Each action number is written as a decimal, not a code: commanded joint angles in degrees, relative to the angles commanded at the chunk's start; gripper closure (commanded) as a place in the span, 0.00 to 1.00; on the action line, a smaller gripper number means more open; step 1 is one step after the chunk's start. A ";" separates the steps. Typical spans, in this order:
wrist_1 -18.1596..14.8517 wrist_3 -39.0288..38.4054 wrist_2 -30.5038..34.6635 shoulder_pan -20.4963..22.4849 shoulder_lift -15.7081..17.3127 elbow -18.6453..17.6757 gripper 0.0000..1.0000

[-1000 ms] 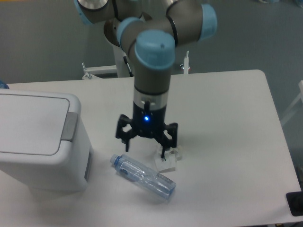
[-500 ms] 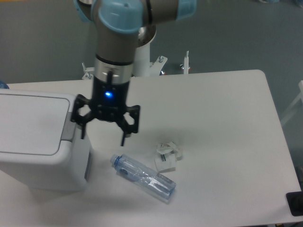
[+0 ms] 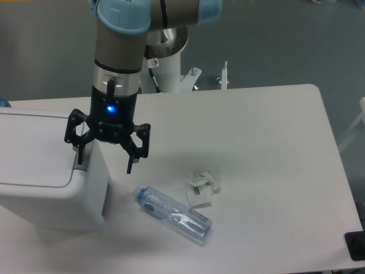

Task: Open the trash can
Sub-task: 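Press down on the bin lid's edge with the gripper to flip it open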

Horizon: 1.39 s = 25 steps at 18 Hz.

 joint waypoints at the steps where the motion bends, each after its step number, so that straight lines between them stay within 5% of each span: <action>1: 0.00 0.09 0.35 0.00 0.00 -0.44 0.00; 6: 0.35 0.35 1.23 -0.17 1.41 -3.16 0.00; 25: 0.35 0.18 1.41 -0.26 0.97 -3.60 0.00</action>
